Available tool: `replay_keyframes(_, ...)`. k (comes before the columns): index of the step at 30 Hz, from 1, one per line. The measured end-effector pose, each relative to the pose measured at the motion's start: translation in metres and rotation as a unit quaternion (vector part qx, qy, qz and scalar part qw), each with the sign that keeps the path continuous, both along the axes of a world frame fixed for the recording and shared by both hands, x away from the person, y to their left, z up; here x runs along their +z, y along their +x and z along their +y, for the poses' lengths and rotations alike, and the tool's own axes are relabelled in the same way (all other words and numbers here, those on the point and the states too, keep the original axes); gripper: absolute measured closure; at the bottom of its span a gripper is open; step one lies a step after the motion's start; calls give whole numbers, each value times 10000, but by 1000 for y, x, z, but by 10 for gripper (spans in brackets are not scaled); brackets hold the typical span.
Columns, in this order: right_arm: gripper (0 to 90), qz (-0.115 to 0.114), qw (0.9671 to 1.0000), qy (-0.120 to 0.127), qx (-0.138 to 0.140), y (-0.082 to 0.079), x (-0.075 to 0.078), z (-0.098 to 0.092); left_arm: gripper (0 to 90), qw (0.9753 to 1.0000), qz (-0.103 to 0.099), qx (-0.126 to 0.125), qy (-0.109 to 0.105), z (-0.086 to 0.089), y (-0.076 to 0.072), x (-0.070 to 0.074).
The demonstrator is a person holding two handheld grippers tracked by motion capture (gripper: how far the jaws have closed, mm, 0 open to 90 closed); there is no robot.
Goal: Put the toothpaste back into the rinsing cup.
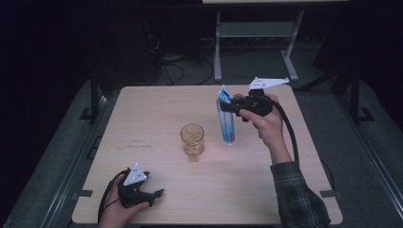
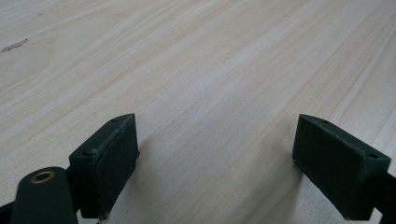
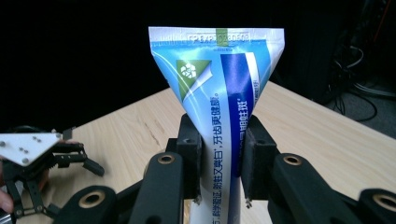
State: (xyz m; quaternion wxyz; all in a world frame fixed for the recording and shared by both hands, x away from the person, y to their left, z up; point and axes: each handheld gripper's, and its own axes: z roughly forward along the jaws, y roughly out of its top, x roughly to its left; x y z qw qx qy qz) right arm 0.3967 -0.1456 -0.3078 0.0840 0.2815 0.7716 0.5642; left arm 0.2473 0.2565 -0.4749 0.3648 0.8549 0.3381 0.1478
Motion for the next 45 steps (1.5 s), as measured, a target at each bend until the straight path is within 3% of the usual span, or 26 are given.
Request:
replay_keyframes(16, 721, -188, 9994, 86, 273, 6, 27, 32, 135, 10000, -8, 18, -8, 0, -1, 0)
replay_keyframes(25, 721, -275, 9988, 7, 410, 12, 36, 59, 135, 10000, -2, 13, -14, 0, -1, 0)
replay_keyframes(37, 721, -317, 9979, -65, 566, 20, 38, 88, 135, 10000, -3, -3, -8, 0, -2, 0)
replay_keyframes(45, 721, -241, 9978, -252, 567, 27, 25, 100, 135, 10000, 4, -25, 2, 0, -2, 0)
